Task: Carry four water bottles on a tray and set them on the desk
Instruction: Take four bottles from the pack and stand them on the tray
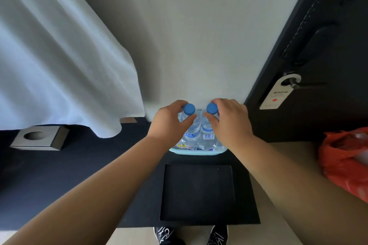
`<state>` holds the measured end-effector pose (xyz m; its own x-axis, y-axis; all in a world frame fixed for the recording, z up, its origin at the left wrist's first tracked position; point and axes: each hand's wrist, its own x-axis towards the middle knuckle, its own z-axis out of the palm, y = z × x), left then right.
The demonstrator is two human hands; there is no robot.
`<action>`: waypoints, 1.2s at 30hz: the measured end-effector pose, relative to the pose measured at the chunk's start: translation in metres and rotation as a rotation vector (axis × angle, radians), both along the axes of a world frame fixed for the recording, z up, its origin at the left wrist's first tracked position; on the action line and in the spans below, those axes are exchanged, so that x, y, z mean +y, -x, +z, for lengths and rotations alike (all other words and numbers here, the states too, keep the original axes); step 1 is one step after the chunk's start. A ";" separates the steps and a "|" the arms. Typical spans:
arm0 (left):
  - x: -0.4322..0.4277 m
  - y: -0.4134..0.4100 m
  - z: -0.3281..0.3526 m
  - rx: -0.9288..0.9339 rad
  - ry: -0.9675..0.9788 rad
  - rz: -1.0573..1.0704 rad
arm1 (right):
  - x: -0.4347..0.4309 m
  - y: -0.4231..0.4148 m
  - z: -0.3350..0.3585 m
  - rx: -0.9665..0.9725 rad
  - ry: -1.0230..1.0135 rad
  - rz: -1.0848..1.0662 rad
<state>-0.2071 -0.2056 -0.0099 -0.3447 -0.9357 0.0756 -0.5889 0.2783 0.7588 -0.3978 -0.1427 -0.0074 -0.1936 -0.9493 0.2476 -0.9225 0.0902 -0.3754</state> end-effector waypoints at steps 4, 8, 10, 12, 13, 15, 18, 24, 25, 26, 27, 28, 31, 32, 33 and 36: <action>0.029 -0.027 0.007 0.001 0.020 -0.008 | 0.029 -0.016 0.016 0.009 0.034 0.061; 0.056 -0.049 -0.023 -0.078 -0.033 0.005 | 0.055 -0.037 -0.003 -0.076 0.008 0.085; 0.068 -0.057 -0.048 -0.123 -0.114 0.016 | 0.067 -0.048 -0.028 -0.220 -0.135 0.089; 0.076 -0.064 -0.076 -0.168 -0.212 0.027 | 0.077 -0.056 -0.058 -0.354 -0.308 0.061; 0.079 -0.066 -0.089 -0.190 -0.261 0.033 | 0.082 -0.059 -0.073 -0.383 -0.379 0.041; 0.084 -0.069 -0.112 -0.244 -0.329 0.044 | 0.089 -0.067 -0.102 -0.389 -0.474 0.011; 0.086 -0.071 -0.140 -0.326 -0.406 0.030 | 0.090 -0.075 -0.134 -0.393 -0.546 -0.032; 0.068 -0.068 -0.182 -0.465 -0.536 0.012 | 0.069 -0.084 -0.189 -0.454 -0.675 -0.117; 0.065 -0.067 -0.189 -0.487 -0.542 0.007 | 0.065 -0.084 -0.198 -0.463 -0.687 -0.137; 0.062 -0.066 -0.196 -0.510 -0.546 0.002 | 0.060 -0.084 -0.206 -0.469 -0.695 -0.153; 0.059 -0.064 -0.203 -0.530 -0.548 0.002 | 0.055 -0.085 -0.214 -0.472 -0.701 -0.166; 0.056 -0.063 -0.209 -0.549 -0.544 0.012 | 0.050 -0.084 -0.220 -0.470 -0.709 -0.177; 0.046 -0.058 -0.226 -0.602 -0.515 0.063 | 0.033 -0.083 -0.239 -0.454 -0.761 -0.197; 0.043 -0.056 -0.230 -0.616 -0.507 0.081 | 0.029 -0.084 -0.244 -0.454 -0.780 -0.198; 0.040 -0.055 -0.234 -0.626 -0.503 0.098 | 0.026 -0.084 -0.249 -0.460 -0.795 -0.199; 0.036 -0.053 -0.247 -0.646 -0.510 0.134 | 0.023 -0.087 -0.263 -0.497 -0.830 -0.200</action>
<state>-0.1543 -0.1693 -0.2574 -0.0585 -0.8375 -0.5433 -0.9551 -0.1114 0.2747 -0.3106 -0.1198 -0.2705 -0.2708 -0.7233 -0.6352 -0.6160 0.6373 -0.4630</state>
